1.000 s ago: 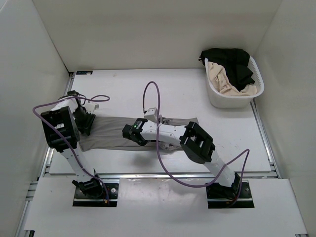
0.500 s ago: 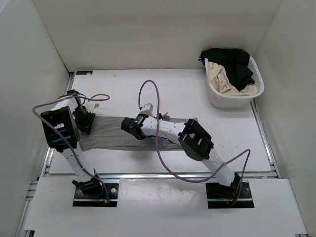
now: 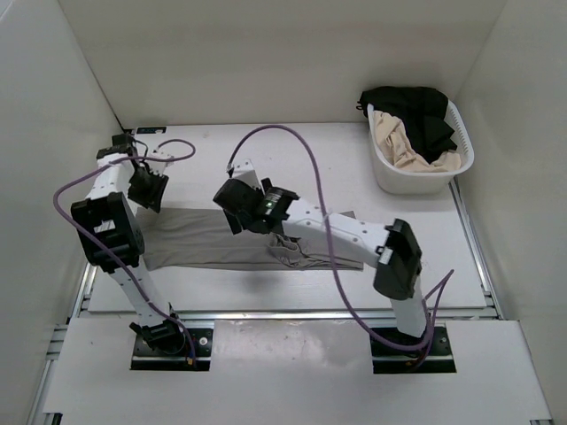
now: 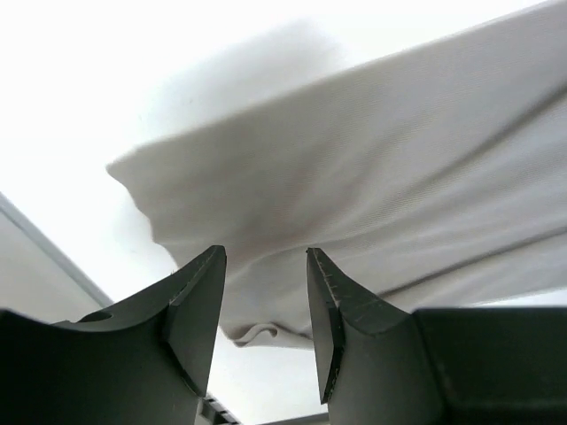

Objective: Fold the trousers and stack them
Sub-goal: Fold the trousers

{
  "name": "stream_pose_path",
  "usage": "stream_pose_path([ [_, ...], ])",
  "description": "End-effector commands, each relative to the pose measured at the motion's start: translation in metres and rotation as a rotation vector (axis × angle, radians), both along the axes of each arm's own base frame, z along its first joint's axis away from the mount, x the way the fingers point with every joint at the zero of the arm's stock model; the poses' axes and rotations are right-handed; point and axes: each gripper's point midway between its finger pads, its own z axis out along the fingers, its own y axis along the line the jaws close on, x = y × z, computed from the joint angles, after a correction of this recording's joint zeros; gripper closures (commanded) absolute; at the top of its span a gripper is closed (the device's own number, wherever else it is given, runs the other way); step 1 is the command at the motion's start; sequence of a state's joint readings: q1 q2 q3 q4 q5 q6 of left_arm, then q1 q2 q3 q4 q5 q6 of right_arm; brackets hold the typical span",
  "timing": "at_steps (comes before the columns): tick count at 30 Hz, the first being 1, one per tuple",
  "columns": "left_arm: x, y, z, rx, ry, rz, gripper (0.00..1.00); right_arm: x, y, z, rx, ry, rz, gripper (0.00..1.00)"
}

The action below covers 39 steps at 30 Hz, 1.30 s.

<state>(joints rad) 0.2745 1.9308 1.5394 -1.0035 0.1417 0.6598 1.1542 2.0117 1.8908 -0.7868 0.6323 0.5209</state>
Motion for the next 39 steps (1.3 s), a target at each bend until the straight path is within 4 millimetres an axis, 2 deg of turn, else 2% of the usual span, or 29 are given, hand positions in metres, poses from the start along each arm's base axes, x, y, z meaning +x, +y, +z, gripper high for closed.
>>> stream_pose_path([
  [1,0.018,-0.034,0.062,-0.045,-0.139,-0.125,0.47,-0.008,-0.017,0.046,0.067,-0.022,0.055,0.16],
  [2,0.011,-0.042,0.069,-0.062,-0.120,-0.155,0.47,-0.010,-0.029,0.039,0.049,-0.002,0.032,0.19],
  [3,0.010,-0.049,0.078,-0.064,-0.129,-0.201,0.45,-0.004,-0.048,0.049,0.085,-0.001,-0.038,0.23],
  [5,0.012,-0.063,0.098,-0.055,-0.150,-0.262,0.45,-0.001,-0.079,0.039,0.092,0.031,-0.114,0.28],
  [6,0.004,-0.071,0.106,-0.064,-0.135,-0.297,0.45,0.000,-0.110,0.022,0.089,0.083,-0.163,0.29],
  [7,0.007,-0.084,0.119,-0.075,-0.158,-0.341,0.44,0.000,-0.123,0.015,0.112,0.115,-0.202,0.29],
  [8,0.002,-0.095,0.129,-0.082,-0.179,-0.366,0.44,0.011,-0.144,0.021,0.173,0.111,-0.250,0.29],
  [9,0.001,-0.106,0.135,-0.080,-0.194,-0.396,0.41,0.004,-0.161,-0.004,0.153,0.167,-0.266,0.29],
  [10,-0.005,-0.127,0.137,-0.118,-0.201,-0.444,0.41,0.005,-0.169,-0.010,0.178,0.191,-0.278,0.26],
  [11,-0.021,-0.164,0.135,-0.127,-0.187,-0.566,0.39,0.011,-0.177,-0.008,0.244,0.213,-0.279,0.25],
  [13,-0.042,-0.212,0.129,-0.162,-0.165,-0.732,0.37,0.012,-0.191,-0.019,0.249,0.241,-0.289,0.25],
  [14,-0.066,-0.256,0.121,-0.204,-0.128,-0.864,0.35,0.014,-0.201,-0.029,0.252,0.254,-0.303,0.25],
  [16,-0.087,-0.301,0.111,-0.288,-0.085,-0.986,0.35,0.012,-0.204,-0.035,0.279,0.285,-0.289,0.25],
  [17,-0.104,-0.340,0.111,-0.365,-0.085,-1.062,0.35,0.014,-0.210,-0.036,0.294,0.290,-0.289,0.25],
  [20,-0.126,-0.382,0.086,-0.434,-0.022,-1.124,0.35,0.023,-0.223,-0.051,0.357,0.315,-0.311,0.25],
  [21,-0.134,-0.404,0.078,-0.453,-0.040,-1.172,0.35,0.020,-0.219,-0.057,0.408,0.351,-0.285,0.25],
  [23,-0.137,-0.419,0.059,-0.437,-0.029,-1.167,0.35,0.027,-0.236,-0.063,0.428,0.362,-0.336,0.25],
  [24,-0.145,-0.426,0.047,-0.426,-0.013,-1.186,0.35,0.029,-0.239,-0.062,0.437,0.365,-0.344,0.25],
  [25,-0.141,-0.433,0.037,-0.411,-0.034,-1.199,0.35,0.028,-0.245,-0.067,0.427,0.366,-0.364,0.25],
  [26,-0.140,-0.435,0.032,-0.393,-0.044,-1.191,0.35,0.027,-0.251,-0.072,0.414,0.374,-0.386,0.25],
  [27,-0.139,-0.433,0.019,-0.360,-0.036,-1.175,0.35,0.027,-0.252,-0.072,0.414,0.374,-0.386,0.25],
  [29,-0.131,-0.440,0.015,-0.363,-0.071,-1.159,0.35,0.021,-0.255,-0.078,0.401,0.380,-0.395,0.25],
  [32,-0.126,-0.440,-0.007,-0.312,-0.053,-1.133,0.35,0.020,-0.259,-0.082,0.402,0.391,-0.414,0.25],
  [33,-0.129,-0.440,-0.016,-0.302,-0.042,-1.128,0.37,0.017,-0.260,-0.085,0.397,0.398,-0.417,0.25],
  [35,-0.133,-0.428,-0.038,-0.259,0.017,-1.103,0.45,0.017,-0.260,-0.088,0.392,0.406,-0.419,0.25],
  [36,-0.131,-0.426,-0.041,-0.239,0.010,-1.098,0.52,0.017,-0.260,-0.088,0.392,0.406,-0.420,0.25],
  [37,-0.135,-0.419,-0.048,-0.225,0.034,-1.082,0.65,0.017,-0.260,-0.088,0.392,0.406,-0.420,0.25],
  [39,-0.134,-0.415,-0.040,-0.231,0.019,-1.063,0.72,0.020,-0.259,-0.084,0.398,0.397,-0.417,0.25],
])
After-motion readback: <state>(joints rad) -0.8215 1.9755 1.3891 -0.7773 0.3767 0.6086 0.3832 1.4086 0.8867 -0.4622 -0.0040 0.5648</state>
